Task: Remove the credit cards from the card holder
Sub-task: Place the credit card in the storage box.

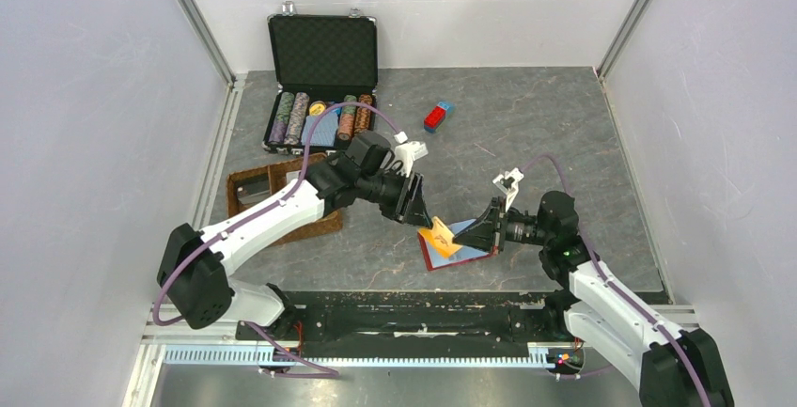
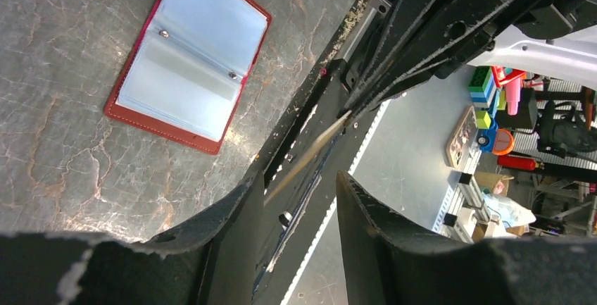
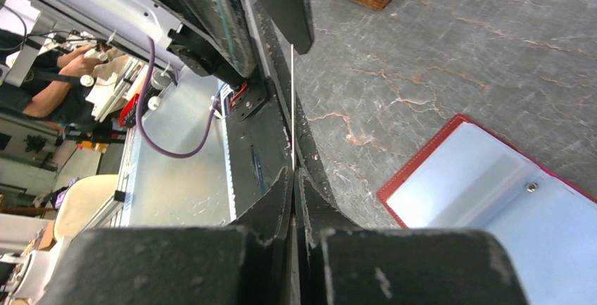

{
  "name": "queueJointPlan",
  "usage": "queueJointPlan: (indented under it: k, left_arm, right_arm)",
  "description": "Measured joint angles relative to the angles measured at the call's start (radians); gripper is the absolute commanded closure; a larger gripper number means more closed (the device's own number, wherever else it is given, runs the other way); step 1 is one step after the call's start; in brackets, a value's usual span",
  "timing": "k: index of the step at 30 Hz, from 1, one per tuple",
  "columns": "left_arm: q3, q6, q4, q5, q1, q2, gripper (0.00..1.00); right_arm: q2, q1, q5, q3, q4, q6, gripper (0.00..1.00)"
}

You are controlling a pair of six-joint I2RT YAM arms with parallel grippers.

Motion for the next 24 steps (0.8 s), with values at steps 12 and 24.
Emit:
queueJointPlan:
  k: [12, 24]
  left_arm:
    - [-0.098, -0.04, 0.153, 0.154, 0.039, 0.006, 0.98]
    - [-0.179, -0.147, 0.251, 0.212, 0.169, -0.046, 0.98]
  right_arm:
    - [0.026, 0.016, -0.017, -0.017, 0.065, 0.047, 0.92]
    - [0.0, 0.016, 0.095, -0.022, 0.075, 0.085, 0.14]
